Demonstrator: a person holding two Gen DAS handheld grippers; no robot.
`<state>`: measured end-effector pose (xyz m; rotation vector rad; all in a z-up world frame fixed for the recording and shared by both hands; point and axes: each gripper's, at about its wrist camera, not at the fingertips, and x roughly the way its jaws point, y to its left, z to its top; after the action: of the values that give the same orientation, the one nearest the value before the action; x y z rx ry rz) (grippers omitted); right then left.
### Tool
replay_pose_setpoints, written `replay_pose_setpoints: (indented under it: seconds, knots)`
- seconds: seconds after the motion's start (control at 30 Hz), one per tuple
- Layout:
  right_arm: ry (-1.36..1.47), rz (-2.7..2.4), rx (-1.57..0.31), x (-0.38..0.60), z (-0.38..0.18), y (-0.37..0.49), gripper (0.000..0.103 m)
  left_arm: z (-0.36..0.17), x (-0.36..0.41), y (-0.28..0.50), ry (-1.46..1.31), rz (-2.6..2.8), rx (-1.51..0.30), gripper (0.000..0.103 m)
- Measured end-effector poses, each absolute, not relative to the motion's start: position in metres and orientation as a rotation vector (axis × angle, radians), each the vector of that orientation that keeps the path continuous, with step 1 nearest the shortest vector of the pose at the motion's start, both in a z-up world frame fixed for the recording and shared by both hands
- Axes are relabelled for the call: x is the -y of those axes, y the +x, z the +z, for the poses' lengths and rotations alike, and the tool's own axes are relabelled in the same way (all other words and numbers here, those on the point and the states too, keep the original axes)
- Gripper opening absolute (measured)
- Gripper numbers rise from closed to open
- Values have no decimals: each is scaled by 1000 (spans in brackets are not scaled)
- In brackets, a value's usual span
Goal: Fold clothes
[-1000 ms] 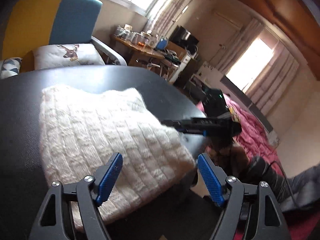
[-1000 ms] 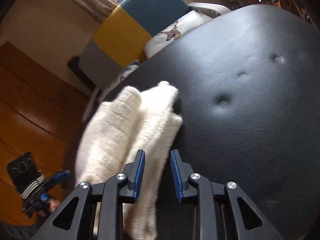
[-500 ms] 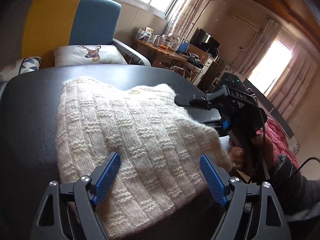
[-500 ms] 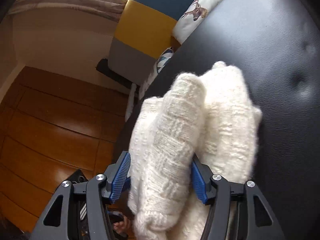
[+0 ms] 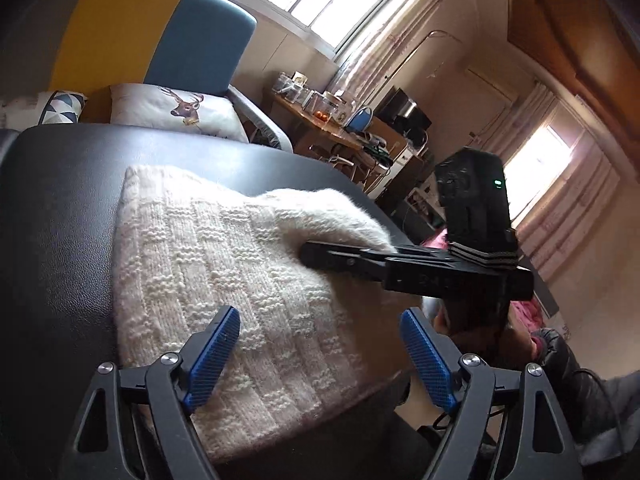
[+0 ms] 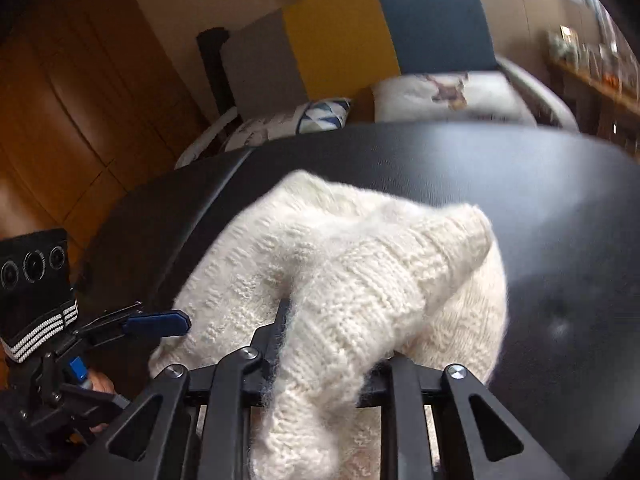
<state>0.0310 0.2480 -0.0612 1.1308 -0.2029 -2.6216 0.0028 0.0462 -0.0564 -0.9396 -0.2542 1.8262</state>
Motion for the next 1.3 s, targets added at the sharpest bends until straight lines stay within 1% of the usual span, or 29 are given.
replay_pose_setpoints:
  seconds: [0.1,0.17,0.23,0.3,0.4,0.5,0.57,0.63,0.67,0.73,0.8,0.9,1.03,1.1,1.17,1.2,1.3]
  knots:
    - [1205,-2641,476,-286,-99,51,21,-59,-46,3,-958,1837,217,84]
    - [1248,-2639,665,-312,-124,64,22,-71,-50,2,-1022,1834,186,84]
    - [1128,-2506,1002,-338,-146,73,23,-79,-53,3,-1052,1846,179,83]
    - [996,-2341,1308,-364,-167,83,22,-69,-54,3,-1021,1838,221,84]
    - [997,-2351,1257,-364,-164,83,22,-50,-59,0,-952,1820,277,84]
    - [998,-2350,1220,-365,-162,84,22,-35,-84,-9,-896,1813,265,85]
    - [1003,-2367,1149,-370,-157,86,23,-46,-110,-14,-948,1806,180,87]
    - [1021,-2402,1094,-376,-148,90,26,-70,-133,-11,-1030,1793,40,86]
    - [1027,-2430,1051,-378,-141,96,29,-77,-139,-4,-1000,1802,-28,86]
    - [1057,-2531,914,-380,-124,107,33,-78,-145,14,-914,1841,-158,86]
    - [1043,-2616,771,-375,-103,118,36,-78,-150,21,-900,1859,-213,87]
    - [985,-2707,551,-362,-73,132,36,-77,-149,19,-912,1865,-177,90]
    - [903,-2683,340,-333,-46,144,36,-72,-141,10,-941,1858,-62,90]
    - [1000,-2630,221,-316,-61,125,36,-71,-138,7,-952,1849,-30,90]
    - [1167,-2568,144,-307,-88,112,36,-74,-139,9,-961,1843,-55,90]
    - [1259,-2544,130,-310,-108,111,31,-76,-140,10,-962,1837,-78,90]
    - [1123,-2575,298,-325,-129,132,30,-83,-141,22,-937,1829,-141,90]
